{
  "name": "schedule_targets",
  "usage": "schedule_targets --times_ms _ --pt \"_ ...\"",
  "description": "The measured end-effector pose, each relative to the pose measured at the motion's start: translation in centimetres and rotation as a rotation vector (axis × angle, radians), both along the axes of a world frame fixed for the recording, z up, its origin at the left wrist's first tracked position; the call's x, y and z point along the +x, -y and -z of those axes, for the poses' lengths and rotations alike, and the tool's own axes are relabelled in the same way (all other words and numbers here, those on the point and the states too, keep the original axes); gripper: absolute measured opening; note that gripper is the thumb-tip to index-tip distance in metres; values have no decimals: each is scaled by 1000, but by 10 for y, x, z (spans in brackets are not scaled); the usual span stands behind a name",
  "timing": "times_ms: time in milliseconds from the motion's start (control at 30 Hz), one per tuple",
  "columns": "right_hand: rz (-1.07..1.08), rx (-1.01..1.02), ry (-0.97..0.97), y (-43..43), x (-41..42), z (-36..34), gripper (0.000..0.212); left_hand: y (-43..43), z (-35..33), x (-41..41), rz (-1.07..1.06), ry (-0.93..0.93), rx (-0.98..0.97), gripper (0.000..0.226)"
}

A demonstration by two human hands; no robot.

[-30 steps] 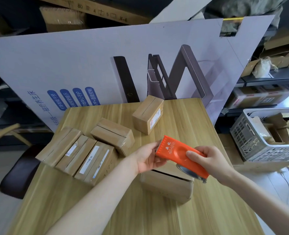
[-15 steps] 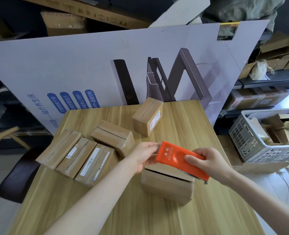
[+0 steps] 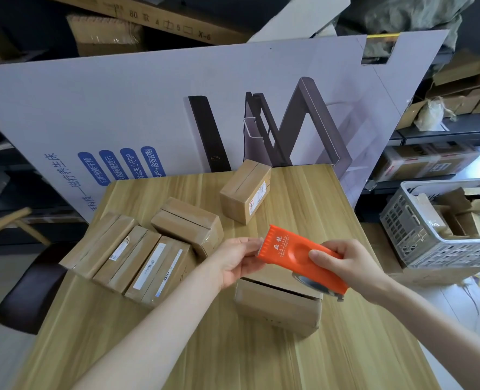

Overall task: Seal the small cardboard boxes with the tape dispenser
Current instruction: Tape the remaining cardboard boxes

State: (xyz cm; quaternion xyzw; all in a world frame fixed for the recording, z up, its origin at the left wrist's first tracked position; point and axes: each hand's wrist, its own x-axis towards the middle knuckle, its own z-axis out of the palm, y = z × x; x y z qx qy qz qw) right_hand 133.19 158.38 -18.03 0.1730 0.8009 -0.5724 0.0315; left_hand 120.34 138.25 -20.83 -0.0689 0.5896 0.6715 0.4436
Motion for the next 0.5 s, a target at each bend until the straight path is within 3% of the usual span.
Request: schedule_targets --times_ms 167,333,500 --pt "-38 66 3 5 -1 -1 26 -6 12 2 -93 -354 -295 7" --pt "-40 142 2 3 2 1 26 -10 7 0 -116 -208 -217 5" --pt "-20 157 11 -1 5 3 26 -21 9 7 -153 -340 -239 7"
